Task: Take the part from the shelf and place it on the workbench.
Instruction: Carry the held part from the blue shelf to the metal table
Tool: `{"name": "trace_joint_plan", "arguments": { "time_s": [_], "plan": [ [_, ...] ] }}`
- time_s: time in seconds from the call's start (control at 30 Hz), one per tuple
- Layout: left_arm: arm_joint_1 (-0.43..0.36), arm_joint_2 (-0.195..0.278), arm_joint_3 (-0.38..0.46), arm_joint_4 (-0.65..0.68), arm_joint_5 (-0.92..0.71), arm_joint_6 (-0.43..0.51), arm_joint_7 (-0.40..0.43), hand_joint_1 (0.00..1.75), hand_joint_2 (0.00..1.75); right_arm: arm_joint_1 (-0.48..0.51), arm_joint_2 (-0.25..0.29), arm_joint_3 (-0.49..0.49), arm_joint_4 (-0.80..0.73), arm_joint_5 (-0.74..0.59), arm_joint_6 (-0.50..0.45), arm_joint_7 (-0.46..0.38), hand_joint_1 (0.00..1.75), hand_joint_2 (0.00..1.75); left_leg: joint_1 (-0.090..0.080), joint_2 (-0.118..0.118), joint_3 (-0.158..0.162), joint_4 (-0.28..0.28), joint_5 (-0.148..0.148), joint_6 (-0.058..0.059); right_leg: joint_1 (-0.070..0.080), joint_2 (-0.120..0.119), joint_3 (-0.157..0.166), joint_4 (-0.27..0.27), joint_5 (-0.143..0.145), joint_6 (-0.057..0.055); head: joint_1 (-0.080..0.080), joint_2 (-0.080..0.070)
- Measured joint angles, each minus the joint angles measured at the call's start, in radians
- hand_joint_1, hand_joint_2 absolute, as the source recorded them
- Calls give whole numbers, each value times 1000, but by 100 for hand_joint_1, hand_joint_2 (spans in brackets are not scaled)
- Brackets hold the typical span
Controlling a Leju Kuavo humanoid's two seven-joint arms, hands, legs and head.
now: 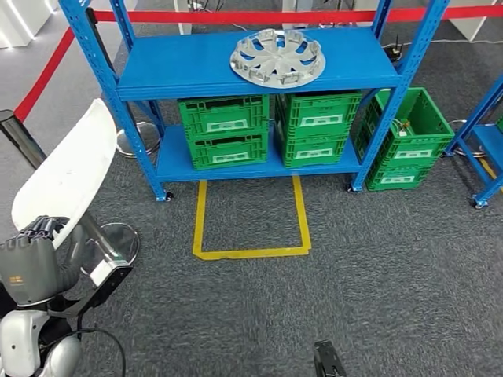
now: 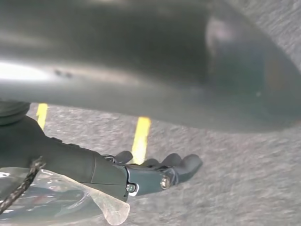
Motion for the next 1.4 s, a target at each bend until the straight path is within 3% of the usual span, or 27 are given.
{"name": "trace_joint_plan", "arguments": {
  "time_s": [0.07,0.1,0.13,0.17,0.2,0.27,0.33,0.4,0.47,0.53,0.6,0.63,0.7,0.77,0.83,0.87,0.9,0.93,0.97,1.0,1.1,1.13,1.17,1.2,1.27,1.33,1.4],
  "plan": [
    [1,-2,3,0,4,0,-1,169,175,3,1,0,0,2,0,0,0,0,6,-2,-21,109,-113,-12,0,-3,-33,10,25,-11,-3,0],
    [1,-2,4,0,5,0,-2,169,175,3,1,0,0,2,0,0,0,0,9,-2,-28,176,-150,-17,0,-4,-53,18,37,-13,-3,0],
    [1,-3,4,0,7,0,-3,169,175,3,1,0,0,3,1,0,0,0,10,-2,-29,231,-162,-21,1,-5,-76,28,47,-13,-3,0],
    [1,-3,5,0,7,0,-4,169,175,3,1,0,0,4,0,0,0,0,12,-2,-18,259,-149,-23,1,-6,-100,40,56,-12,-3,0],
    [1,-4,6,0,8,0,-5,169,175,3,1,0,0,4,0,0,0,0,13,-2,7,255,-122,-23,1,-6,-124,52,65,-11,-3,0],
    [0,-5,9,0,11,1,-7,169,175,2,1,0,0,6,0,0,0,0,14,-3,97,155,-89,-20,1,-5,-165,74,80,-5,-4,0],
    [-3,-6,11,0,15,2,-9,169,175,1,2,0,0,8,0,1,0,0,11,-5,187,22,-116,-7,3,-3,-188,88,96,6,-3,0],
    [-3,-8,13,0,18,2,-10,169,175,0,3,0,0,9,0,2,0,0,5,-6,211,-33,-131,7,3,-3,-198,88,118,19,-3,0],
    [-4,-11,16,0,21,2,-11,169,175,2,3,0,0,10,-1,2,0,0,6,-2,190,-37,-107,23,-1,0,-208,91,113,31,-4,0],
    [-5,-15,17,0,23,2,-12,169,175,4,3,0,0,10,-1,2,0,0,10,2,159,-42,-76,36,-3,4,-234,149,30,40,-1,0],
    [-5,-18,18,0,24,2,-12,169,175,3,3,0,0,10,-1,2,0,0,10,3,122,-41,-47,42,-4,5,-262,269,-72,48,2,0],
    [-4,-19,19,0,24,2,-12,169,175,3,3,0,0,10,-1,2,0,0,10,3,102,-40,-32,41,-5,5,-267,327,-91,51,2,0],
    [-3,-20,19,0,24,2,-12,169,175,3,3,0,0,10,-1,2,0,0,10,4,62,-37,-2,37,-7,5,-242,375,-51,55,2,0],
    [-3,-20,20,0,24,2,-12,169,175,0,3,0,0,10,-1,2,0,0,9,4,27,-32,25,30,-11,5,-154,298,3,55,2,0],
    [-4,-21,22,-1,25,2,-12,169,175,-5,3,0,-2,10,-1,1,0,0,7,5,5,-24,49,20,-12,6,-24,123,-18,48,1,0],
    [-5,-21,23,-1,25,2,-12,169,175,-7,3,0,-3,10,-1,0,0,0,7,5,-3,-23,62,15,-10,8,16,59,-37,43,1,0],
    [-5,-21,24,-1,26,1,-12,169,175,-8,3,0,-4,11,-1,0,0,0,7,6,-8,-25,76,9,-7,9,34,20,-47,36,1,0],
    [-4,-21,24,-1,28,1,-12,169,175,-7,3,-1,-3,11,-1,1,0,0,10,6,-13,-28,88,4,-7,9,26,15,-45,26,1,0],
    [-2,-22,24,-1,29,0,-12,169,175,-4,3,-1,-3,11,0,1,0,0,13,4,-18,-27,83,-3,-6,7,14,19,-34,18,1,0],
    [0,-22,25,-1,30,-1,-12,169,175,0,3,-1,-3,12,0,2,0,0,14,3,-24,-12,55,-9,-6,4,2,19,-23,7,1,0],
    [5,-23,25,-1,33,-4,-12,169,175,6,3,-1,-2,13,1,2,0,0,17,0,-46,144,-108,-21,-3,-2,-40,25,14,-12,-2,0],
    [5,-23,25,-1,35,-5,-12,169,175,6,3,-1,-2,14,1,2,0,0,17,0,-50,208,-136,-23,-1,-2,-55,27,26,-13,-3,0],
    [5,-23,25,-1,37,-6,-12,169,175,6,3,-1,-2,15,1,2,0,0,17,0,-46,253,-134,-24,1,-3,-71,31,38,-13,-3,0],
    [6,-23,25,-1,39,-7,-12,169,175,7,3,-2,-2,15,1,2,0,0,17,0,-31,271,-109,-22,3,-3,-89,36,48,-12,-3,0],
    [6,-22,25,-1,46,-7,-13,169,175,8,3,-2,-2,17,1,2,0,0,15,-1,43,204,-48,-13,5,-3,-123,47,66,-10,-3,0],
    [6,-22,25,-1,50,-7,-15,169,175,8,4,-2,-3,19,1,1,0,0,11,-2,144,61,-59,3,8,-2,-141,56,79,-3,-2,0],
    [4,-22,25,-1,51,-6,-16,169,175,7,5,-2,-3,21,1,1,0,0,6,-2,197,-32,-97,14,8,-2,-151,59,92,8,-2,0]
  ]
}}
